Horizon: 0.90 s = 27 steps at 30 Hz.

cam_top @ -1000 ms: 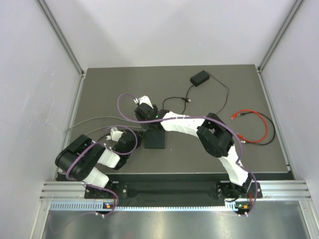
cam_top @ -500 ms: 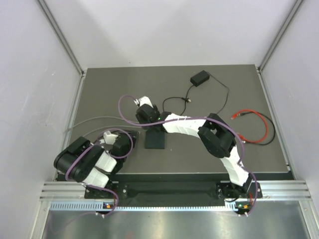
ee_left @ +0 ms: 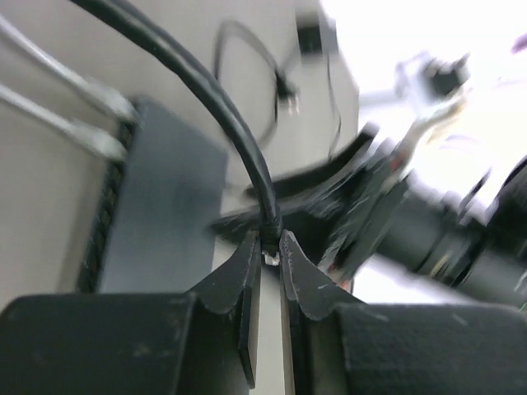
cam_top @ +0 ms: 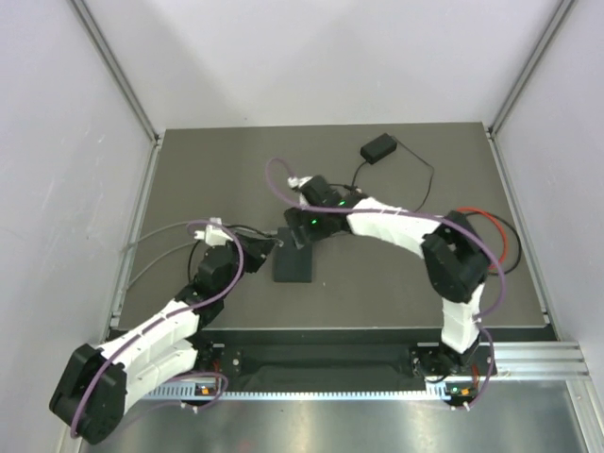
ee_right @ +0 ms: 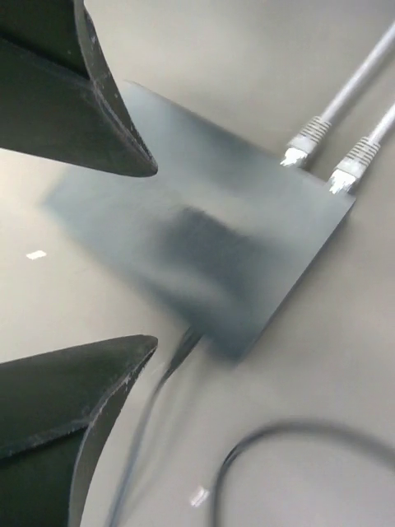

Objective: Pull the plug from the switch port

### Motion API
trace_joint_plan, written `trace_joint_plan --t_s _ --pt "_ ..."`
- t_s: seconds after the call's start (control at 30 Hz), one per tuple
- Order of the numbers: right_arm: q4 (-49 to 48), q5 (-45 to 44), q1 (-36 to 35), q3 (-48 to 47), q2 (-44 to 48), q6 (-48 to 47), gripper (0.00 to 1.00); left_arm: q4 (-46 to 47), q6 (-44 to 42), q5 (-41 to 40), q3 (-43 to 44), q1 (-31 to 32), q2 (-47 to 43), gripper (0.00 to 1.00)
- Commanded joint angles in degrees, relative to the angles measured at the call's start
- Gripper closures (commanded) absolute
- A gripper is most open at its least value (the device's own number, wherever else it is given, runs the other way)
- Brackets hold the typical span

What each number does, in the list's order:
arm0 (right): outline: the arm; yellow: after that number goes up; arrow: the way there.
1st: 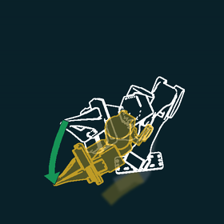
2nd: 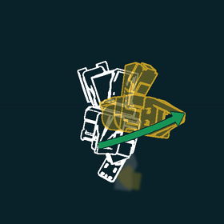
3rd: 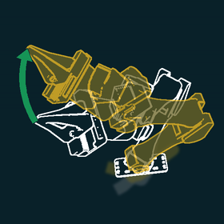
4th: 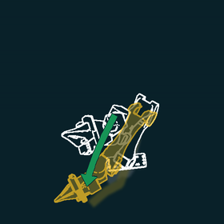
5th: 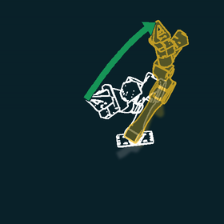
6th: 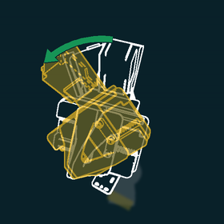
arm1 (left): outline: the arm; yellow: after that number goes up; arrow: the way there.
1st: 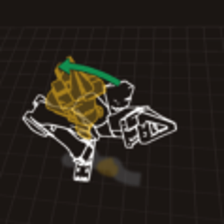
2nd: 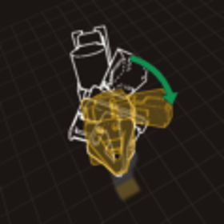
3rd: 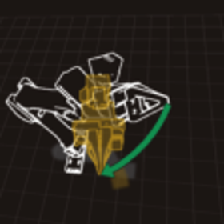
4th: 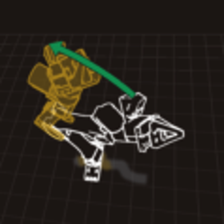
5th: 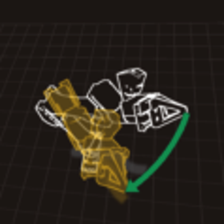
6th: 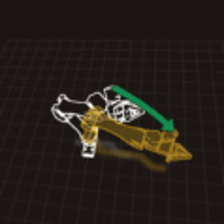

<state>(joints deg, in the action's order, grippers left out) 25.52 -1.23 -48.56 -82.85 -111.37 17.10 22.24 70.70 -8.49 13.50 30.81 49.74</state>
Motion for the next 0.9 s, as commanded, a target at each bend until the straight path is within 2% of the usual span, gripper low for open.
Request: trace_joint_plan --t_s 0.0,0.07,0.1,0.2,0.33,0.43,0.67,0.77,0.8,0.87 --pt "2.96 12.18 6.09 2.5 10.37 -0.49 0.21 -6.87 -8.89 16.02 2.06 0.22 -0.17 1.0" --pt "2.08 17.82 11.1 4.35 13.97 0.03 0.18 -6.68 -10.57 23.13 2.15 0.57 0.8 1.0" --pt "-0.1 25.94 14.33 6.02 14.95 1.08 0.18 -6.16 -11.1 25.52 2.15 0.83 1.15 1.0" --pt "-5.46 35.84 16.56 8.05 16.8 3.54 0.14 -5.8 -14.17 29.66 3.2 3.2 1.77 1.0" --pt "-4.35 42.0 10.96 4.72 13.12 3.99 0.08 -6.42 -17.43 31.87 4.26 5.84 0.63 1.0" --pt "-8.27 41.23 7.7 5.32 10.74 7.22 0.11 -6.5 -18.84 32.4 4.17 7.6 -0.25 1.0" --pt "-20.41 42.72 5.4 11.39 9.07 14.71 0.35 -7.12 -20.77 35.03 3.56 8.3 -2.19 1.0" --pt "-20.16 42.55 5.23 11.57 8.19 15.15 0.48 -7.12 -21.04 35.56 3.12 8.48 -2.1 1.0" --pt "-20.24 42.2 5.23 11.83 8.1 15.24 0.53 -7.12 -21.04 35.56 2.85 8.57 -2.1 1.0" --pt "-21.12 41.93 5.31 12.62 8.1 15.77 0.72 -7.03 -21.21 35.74 2.5 8.65 -2.27 1.0"
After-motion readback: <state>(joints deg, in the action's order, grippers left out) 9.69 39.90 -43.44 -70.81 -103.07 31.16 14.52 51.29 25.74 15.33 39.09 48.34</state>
